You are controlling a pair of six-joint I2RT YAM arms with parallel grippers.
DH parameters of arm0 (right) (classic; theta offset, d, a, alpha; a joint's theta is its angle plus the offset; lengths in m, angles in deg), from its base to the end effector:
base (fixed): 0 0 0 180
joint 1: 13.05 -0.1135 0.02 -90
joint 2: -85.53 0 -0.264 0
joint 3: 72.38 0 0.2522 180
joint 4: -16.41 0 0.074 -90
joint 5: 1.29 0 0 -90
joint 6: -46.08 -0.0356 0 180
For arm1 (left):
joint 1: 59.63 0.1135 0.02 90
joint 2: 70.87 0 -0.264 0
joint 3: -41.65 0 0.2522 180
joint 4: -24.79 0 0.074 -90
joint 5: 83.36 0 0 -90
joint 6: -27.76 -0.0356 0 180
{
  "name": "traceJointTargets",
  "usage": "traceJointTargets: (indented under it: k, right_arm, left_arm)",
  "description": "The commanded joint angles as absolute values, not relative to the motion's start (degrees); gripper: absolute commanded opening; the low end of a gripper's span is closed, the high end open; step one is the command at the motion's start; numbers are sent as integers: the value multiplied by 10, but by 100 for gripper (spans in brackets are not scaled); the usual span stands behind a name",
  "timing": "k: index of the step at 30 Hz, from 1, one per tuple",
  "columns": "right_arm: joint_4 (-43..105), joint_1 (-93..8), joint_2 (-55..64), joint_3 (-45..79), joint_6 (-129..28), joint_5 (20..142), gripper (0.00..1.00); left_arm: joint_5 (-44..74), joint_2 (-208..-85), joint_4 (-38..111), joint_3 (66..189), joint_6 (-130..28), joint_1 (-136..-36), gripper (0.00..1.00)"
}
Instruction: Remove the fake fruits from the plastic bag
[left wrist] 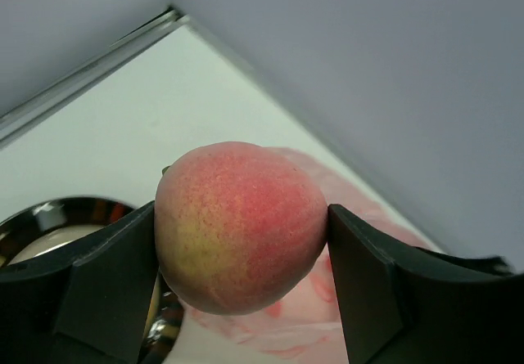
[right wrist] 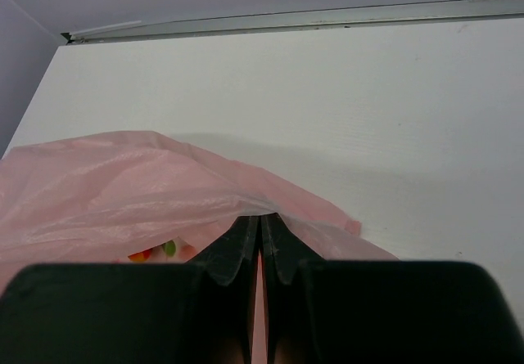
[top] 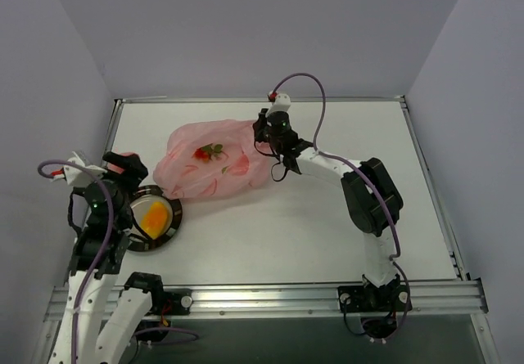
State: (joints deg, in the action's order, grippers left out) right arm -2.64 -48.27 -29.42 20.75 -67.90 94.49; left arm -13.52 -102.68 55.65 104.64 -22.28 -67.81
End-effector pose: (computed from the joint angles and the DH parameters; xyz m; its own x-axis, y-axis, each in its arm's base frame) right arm 0.3899 0.2709 0.2538 -0.2359 0.3284 -0.9146 -0.4331 0.8070 0.4015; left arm 0.1194 -0.0048 0.3838 0.1375 -0.6289 -0.7652 -0.1555 0.7493 -0.6437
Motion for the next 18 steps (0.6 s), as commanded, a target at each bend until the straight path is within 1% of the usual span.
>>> traceJointTargets:
  k: [1, 7, 10, 11, 13, 14, 17, 18]
  right_arm:
    - [-55, -479, -262, 200, -681, 944, 0]
    - [-54, -479, -247, 182, -670, 920, 0]
    - [-54, -478, -244, 178, -669, 911, 0]
    - [-56, -479, -244, 178, -669, 908, 0]
    - [-61, -479, -244, 172, -671, 904, 0]
    - [-63, -479, -244, 171, -673, 903, 0]
    - [-65, -478, -243, 168, -674, 900, 0]
    - [-65, -479, -243, 168, -675, 899, 0]
  left_arm:
    - [-219, -1110, 648, 985, -161, -647, 45]
    - [-184, -1224, 601, 956, -124, -588, 52]
    - [-188, -1254, 589, 950, -120, -567, 62]
    - [-191, -1261, 584, 946, -120, -566, 67]
    - [-196, -1277, 579, 940, -111, -559, 73]
    - [-196, -1282, 575, 934, -109, -557, 79]
    - [-196, -1295, 560, 927, -106, -552, 92]
    - [-192, -1298, 559, 927, -107, -551, 98]
